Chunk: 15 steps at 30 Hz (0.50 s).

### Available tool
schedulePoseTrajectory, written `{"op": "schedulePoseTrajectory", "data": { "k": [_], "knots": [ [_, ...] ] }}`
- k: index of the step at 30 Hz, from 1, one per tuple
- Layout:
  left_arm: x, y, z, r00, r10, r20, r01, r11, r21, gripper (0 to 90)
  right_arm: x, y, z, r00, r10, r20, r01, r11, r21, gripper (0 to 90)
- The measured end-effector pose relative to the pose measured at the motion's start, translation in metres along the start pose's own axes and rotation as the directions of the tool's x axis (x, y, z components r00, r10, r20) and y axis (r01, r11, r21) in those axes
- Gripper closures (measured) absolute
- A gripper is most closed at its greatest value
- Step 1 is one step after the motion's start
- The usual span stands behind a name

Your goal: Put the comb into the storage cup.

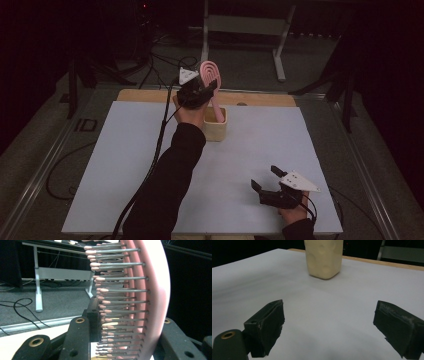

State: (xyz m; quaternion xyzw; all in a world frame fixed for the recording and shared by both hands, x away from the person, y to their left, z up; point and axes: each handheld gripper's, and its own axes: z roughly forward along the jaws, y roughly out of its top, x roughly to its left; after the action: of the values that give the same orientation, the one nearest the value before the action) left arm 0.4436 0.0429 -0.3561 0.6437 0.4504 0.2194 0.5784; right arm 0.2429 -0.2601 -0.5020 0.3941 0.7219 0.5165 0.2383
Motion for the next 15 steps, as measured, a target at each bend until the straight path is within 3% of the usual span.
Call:
{"op": "schedulePoseTrajectory", "data": {
  "k": [15],
  "knots": [
    [-0.0069,-0.0077,0.0038,0.9999,0.015,-0.002,-0.015,0.9998,0.010,64.4,0.0000,0.0001,-0.0004,1.0000,0.000,0.002,0.000,1.000,-0.001,9.7]
  ]
}}
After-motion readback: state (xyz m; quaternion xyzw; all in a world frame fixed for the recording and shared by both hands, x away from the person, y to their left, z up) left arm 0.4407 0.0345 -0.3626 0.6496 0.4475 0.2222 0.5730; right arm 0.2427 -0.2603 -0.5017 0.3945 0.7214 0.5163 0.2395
